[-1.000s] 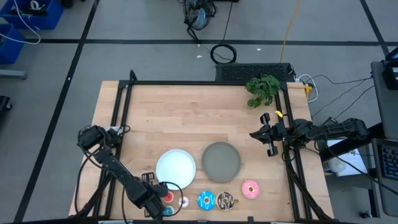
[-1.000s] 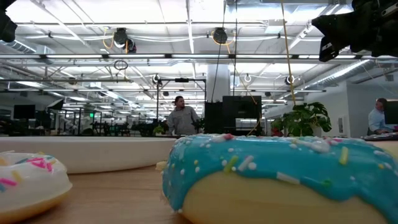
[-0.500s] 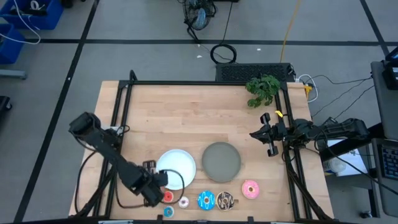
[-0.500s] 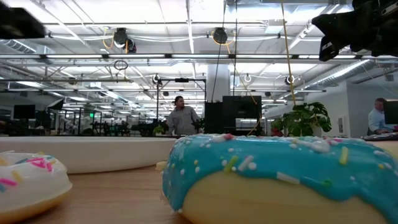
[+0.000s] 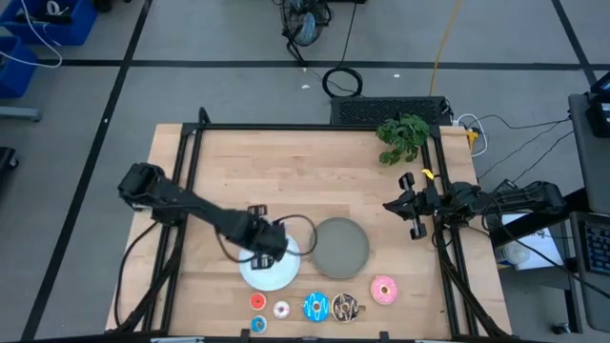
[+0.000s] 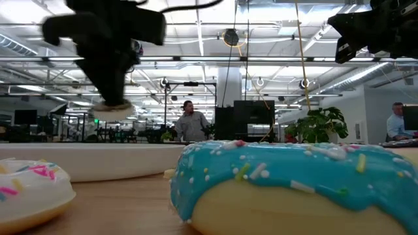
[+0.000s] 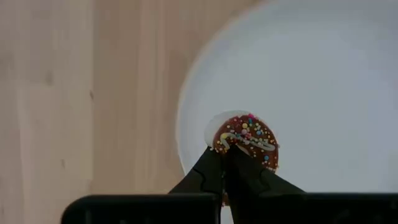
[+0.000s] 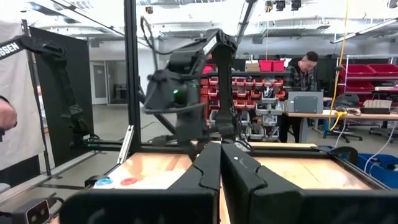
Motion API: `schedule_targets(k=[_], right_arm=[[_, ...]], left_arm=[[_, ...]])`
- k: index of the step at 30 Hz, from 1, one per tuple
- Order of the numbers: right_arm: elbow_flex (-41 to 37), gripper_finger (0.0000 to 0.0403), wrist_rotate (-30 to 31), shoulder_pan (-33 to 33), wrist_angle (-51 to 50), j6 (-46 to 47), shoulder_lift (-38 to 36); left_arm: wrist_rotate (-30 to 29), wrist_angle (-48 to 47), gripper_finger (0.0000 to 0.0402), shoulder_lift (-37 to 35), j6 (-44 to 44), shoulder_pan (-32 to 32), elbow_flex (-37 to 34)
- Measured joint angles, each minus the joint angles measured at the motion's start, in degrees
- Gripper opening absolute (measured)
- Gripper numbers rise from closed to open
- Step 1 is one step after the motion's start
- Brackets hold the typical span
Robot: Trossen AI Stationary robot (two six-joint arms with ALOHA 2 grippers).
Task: Pick & Place donuts
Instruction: Put the small brown donut on the white plate
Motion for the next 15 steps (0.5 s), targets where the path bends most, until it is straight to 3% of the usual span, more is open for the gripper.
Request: schedule_targets(k=[8, 12, 15], right_arm=[[0.0, 0.0000, 0.0, 0.0, 0.1, -0.6, 0.6], [0.0, 0.0000, 0.0, 0.0, 0.3, -1.5, 0.6], [0.0, 0.0000, 0.0, 0.0, 0.3, -1.5, 0.6]], left_arm=[[8.5, 1.5, 0.0019, 2.4, 3.0, 4.6, 0.1], [5.9, 3.4, 0.0007, 3.5, 4.6, 4.2, -0.7], [5.4, 4.9, 0.0019, 4.5, 4.6, 4.3, -2.1]])
